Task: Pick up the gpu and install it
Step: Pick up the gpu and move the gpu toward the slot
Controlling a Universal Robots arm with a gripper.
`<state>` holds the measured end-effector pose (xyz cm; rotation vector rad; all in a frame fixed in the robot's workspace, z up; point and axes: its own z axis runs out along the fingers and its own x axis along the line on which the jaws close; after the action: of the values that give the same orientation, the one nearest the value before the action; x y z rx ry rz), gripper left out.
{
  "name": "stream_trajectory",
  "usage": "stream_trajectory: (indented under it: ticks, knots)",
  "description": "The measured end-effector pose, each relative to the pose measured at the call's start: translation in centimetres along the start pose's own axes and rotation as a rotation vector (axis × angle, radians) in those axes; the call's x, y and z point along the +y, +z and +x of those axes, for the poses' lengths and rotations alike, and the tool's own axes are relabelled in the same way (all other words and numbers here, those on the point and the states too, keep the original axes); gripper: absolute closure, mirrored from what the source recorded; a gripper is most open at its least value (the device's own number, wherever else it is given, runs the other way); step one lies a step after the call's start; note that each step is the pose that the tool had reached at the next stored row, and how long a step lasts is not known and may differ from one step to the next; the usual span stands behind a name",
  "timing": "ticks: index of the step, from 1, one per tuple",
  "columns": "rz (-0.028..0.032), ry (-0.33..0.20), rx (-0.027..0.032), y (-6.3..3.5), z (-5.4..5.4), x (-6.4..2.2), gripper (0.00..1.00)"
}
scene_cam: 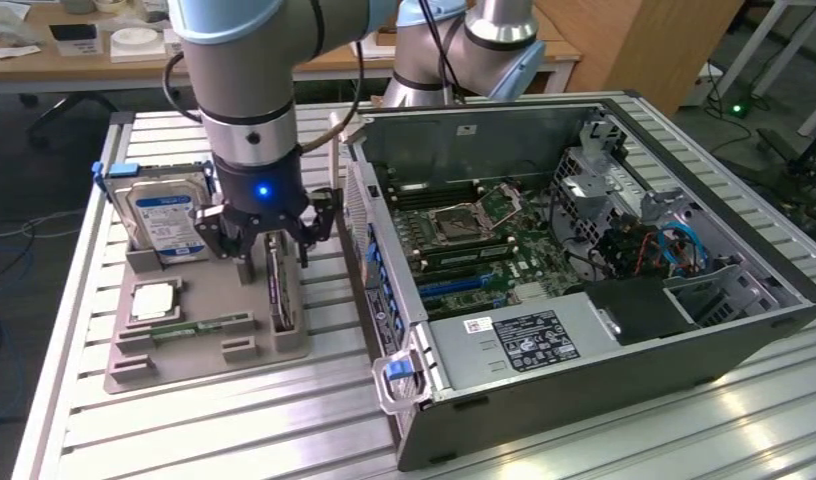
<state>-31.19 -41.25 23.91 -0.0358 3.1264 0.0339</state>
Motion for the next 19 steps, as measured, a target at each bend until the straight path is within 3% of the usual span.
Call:
stream_trajectory:
  ticks: [11,19]
  knots:
    - [0.0003,0.019,-0.0004,1.69,0.1,-0.23,0.35]
    - [0.0005,0.029,-0.0005,1.84,0.2,-0.23,0.35]
